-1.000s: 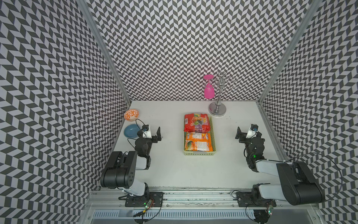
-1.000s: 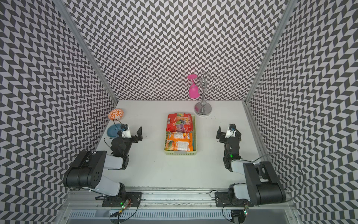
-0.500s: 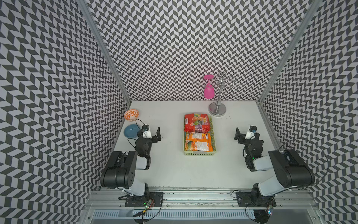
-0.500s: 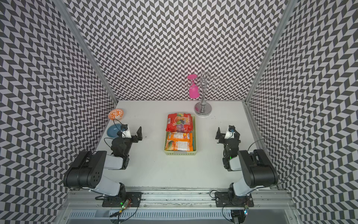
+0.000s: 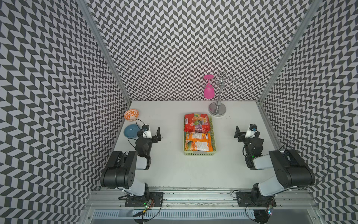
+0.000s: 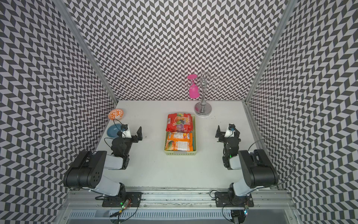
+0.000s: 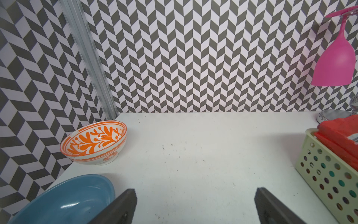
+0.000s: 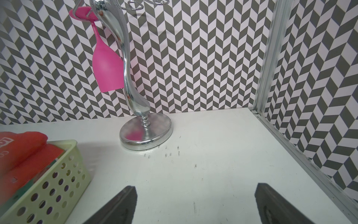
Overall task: Put the candies in the basket
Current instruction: Reset both arms
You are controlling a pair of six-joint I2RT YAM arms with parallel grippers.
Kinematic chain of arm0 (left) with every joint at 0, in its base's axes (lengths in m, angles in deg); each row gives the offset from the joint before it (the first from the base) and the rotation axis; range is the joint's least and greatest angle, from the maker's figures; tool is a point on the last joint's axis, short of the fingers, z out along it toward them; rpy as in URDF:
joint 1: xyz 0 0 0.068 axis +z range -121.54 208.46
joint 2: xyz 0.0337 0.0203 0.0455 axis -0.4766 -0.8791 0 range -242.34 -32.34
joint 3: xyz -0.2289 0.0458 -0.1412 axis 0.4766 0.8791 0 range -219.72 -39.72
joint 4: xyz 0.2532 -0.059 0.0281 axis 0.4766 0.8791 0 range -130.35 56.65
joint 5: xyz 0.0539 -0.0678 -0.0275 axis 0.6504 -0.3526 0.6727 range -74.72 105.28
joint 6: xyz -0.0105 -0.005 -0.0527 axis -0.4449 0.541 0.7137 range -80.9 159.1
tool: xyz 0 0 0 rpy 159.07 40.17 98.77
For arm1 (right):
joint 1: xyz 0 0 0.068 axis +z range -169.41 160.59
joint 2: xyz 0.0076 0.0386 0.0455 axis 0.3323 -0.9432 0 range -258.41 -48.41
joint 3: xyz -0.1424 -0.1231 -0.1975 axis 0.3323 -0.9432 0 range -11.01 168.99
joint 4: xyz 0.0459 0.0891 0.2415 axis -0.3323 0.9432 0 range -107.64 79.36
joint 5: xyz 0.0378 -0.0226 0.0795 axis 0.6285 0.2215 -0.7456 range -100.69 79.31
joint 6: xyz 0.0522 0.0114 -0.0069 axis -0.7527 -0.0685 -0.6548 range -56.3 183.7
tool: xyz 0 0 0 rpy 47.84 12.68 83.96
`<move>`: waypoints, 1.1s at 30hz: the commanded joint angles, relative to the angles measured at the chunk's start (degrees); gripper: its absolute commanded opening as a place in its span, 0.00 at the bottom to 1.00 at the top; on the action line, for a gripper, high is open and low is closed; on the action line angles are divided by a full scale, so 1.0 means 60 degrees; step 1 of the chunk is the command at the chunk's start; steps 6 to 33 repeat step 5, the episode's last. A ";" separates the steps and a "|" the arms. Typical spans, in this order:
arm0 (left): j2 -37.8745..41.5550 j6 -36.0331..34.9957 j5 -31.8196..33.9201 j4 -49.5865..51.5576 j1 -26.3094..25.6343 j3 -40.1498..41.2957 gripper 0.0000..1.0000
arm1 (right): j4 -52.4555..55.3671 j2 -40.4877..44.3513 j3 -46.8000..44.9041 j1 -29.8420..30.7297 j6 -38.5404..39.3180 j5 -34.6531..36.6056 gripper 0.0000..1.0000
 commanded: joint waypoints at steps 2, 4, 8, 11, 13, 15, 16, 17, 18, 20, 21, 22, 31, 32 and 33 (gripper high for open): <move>-0.0058 -0.0130 0.0085 -0.0034 -0.0043 -0.0074 0.99 | -0.0240 0.0062 0.0086 -0.0021 0.0042 -0.0093 0.99; -0.0055 -0.0130 0.0088 -0.0023 -0.0043 -0.0074 0.99 | -0.0256 0.0075 0.0069 -0.0021 0.0038 -0.0082 0.99; -0.0051 -0.0130 0.0099 -0.0034 -0.0044 -0.0074 0.99 | -0.0267 0.0082 0.0061 -0.0023 0.0038 -0.0094 0.99; -0.0051 -0.0130 0.0099 -0.0034 -0.0044 -0.0074 0.99 | -0.0267 0.0082 0.0061 -0.0023 0.0038 -0.0094 0.99; -0.0051 -0.0130 0.0099 -0.0034 -0.0044 -0.0074 0.99 | -0.0267 0.0082 0.0061 -0.0023 0.0038 -0.0094 0.99; -0.0051 -0.0130 0.0099 -0.0034 -0.0044 -0.0074 0.99 | -0.0267 0.0082 0.0061 -0.0023 0.0038 -0.0094 0.99; -0.0051 -0.0130 0.0099 -0.0034 -0.0044 -0.0074 0.99 | -0.0267 0.0082 0.0061 -0.0023 0.0038 -0.0094 0.99; -0.0051 -0.0130 0.0099 -0.0034 -0.0044 -0.0074 0.99 | -0.0267 0.0082 0.0061 -0.0023 0.0038 -0.0094 0.99; -0.0051 -0.0130 0.0099 -0.0034 -0.0044 -0.0074 0.99 | -0.0267 0.0082 0.0061 -0.0023 0.0038 -0.0094 0.99; -0.0051 -0.0130 0.0099 -0.0034 -0.0044 -0.0074 0.99 | -0.0267 0.0082 0.0061 -0.0023 0.0038 -0.0094 0.99; -0.0051 -0.0130 0.0099 -0.0034 -0.0044 -0.0074 0.99 | -0.0267 0.0082 0.0061 -0.0023 0.0038 -0.0094 0.99; -0.0051 -0.0130 0.0099 -0.0034 -0.0044 -0.0074 0.99 | -0.0267 0.0082 0.0061 -0.0023 0.0038 -0.0094 0.99; -0.0051 -0.0130 0.0099 -0.0034 -0.0044 -0.0074 0.99 | -0.0267 0.0082 0.0061 -0.0023 0.0038 -0.0094 0.99; -0.0051 -0.0130 0.0099 -0.0034 -0.0044 -0.0074 0.99 | -0.0267 0.0082 0.0061 -0.0023 0.0038 -0.0094 0.99; -0.0051 -0.0130 0.0099 -0.0034 -0.0044 -0.0074 0.99 | -0.0267 0.0082 0.0061 -0.0023 0.0038 -0.0094 0.99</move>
